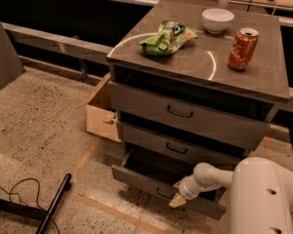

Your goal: Open bottom drawer

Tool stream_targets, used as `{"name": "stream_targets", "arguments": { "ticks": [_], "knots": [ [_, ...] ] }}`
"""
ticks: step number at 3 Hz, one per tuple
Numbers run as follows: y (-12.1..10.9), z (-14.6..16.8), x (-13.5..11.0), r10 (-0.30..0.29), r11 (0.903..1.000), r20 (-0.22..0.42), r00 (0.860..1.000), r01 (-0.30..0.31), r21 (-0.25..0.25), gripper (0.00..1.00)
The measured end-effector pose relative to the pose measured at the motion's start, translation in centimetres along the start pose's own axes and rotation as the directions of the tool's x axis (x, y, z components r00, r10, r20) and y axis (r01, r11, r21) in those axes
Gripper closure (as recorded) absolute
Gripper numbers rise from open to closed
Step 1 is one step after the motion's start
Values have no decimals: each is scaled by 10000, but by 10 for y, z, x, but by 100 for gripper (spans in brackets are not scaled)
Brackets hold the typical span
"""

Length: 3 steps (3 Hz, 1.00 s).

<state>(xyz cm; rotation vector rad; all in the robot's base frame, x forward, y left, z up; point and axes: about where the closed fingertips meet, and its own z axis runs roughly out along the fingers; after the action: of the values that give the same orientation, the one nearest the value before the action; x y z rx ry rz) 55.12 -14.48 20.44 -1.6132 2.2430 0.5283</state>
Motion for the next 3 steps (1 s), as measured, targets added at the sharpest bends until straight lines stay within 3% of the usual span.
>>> {"name": "stream_targets", "arguments": {
  "ticks": [1, 2, 3],
  "knots": [
    [5, -7, -6, 51, 9999, -105, 9999, -52, -85, 44],
    [1, -28, -9, 177, 9996, -147, 9997, -174, 205, 21],
    [-3, -48, -12, 192, 9985, -98, 9998, -186, 510, 18]
  ]
}}
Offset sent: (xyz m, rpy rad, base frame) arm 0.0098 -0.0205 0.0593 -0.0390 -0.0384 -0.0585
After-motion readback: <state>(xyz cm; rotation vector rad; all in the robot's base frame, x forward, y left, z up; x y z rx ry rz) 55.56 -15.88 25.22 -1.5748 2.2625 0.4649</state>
